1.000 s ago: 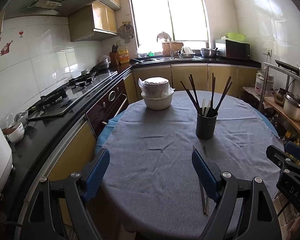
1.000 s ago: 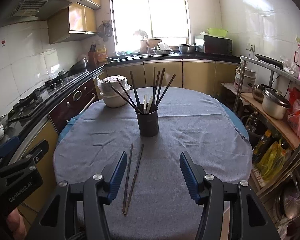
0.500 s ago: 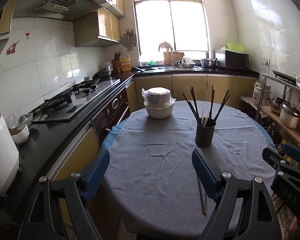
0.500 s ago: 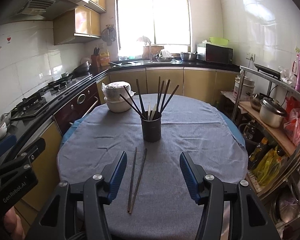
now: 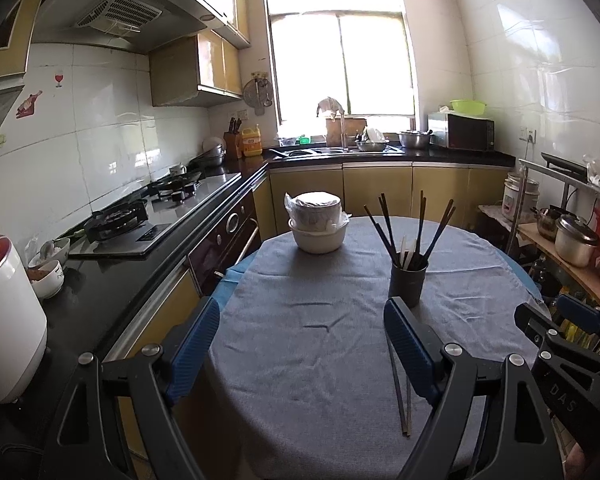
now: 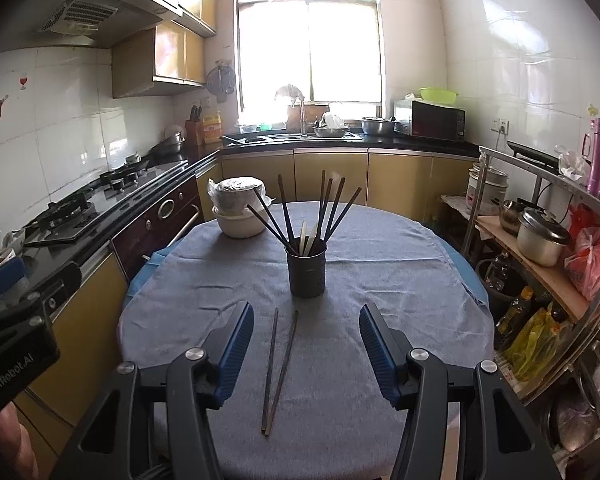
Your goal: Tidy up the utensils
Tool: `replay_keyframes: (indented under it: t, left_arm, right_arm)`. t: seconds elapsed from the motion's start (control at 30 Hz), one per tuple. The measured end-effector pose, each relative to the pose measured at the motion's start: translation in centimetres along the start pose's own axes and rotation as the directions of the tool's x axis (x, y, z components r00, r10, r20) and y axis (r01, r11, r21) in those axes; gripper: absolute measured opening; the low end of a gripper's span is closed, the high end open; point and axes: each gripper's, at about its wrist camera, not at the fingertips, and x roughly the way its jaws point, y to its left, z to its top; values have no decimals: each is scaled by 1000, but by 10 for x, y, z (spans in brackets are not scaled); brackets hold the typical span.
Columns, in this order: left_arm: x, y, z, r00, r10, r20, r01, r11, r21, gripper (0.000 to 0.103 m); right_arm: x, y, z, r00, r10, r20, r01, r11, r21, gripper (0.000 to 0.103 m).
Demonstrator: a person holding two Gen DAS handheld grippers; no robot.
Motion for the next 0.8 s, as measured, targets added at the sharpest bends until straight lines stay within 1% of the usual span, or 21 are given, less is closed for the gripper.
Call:
replay_keyframes:
  t: [0.23, 0.43, 0.63, 0.77, 0.8]
  left_arm:
    - [-9, -4, 5, 1000, -14, 18, 13, 1000, 14, 85]
    - [-4, -2, 7, 1000, -24, 15, 24, 1000, 5, 85]
    - [17, -3, 12, 999, -48, 3, 48, 999, -16, 85]
    - [43, -6, 13, 997, -80, -21, 80, 997, -23, 85]
    - [51, -7, 12, 996, -86, -31, 86, 996, -27, 85]
  right_arm:
    - [-10, -7, 1, 1000, -2, 18, 2, 1000, 17, 59]
    - [-9, -9, 1, 1000, -10, 18, 10, 1000, 22, 59]
    - [6, -9, 3, 1000, -30, 4, 30, 999, 18, 59]
    - [24, -13, 6, 999, -50, -9, 51, 999, 16, 60]
    - [32, -16, 6, 998, -54, -14, 54, 998, 23, 62]
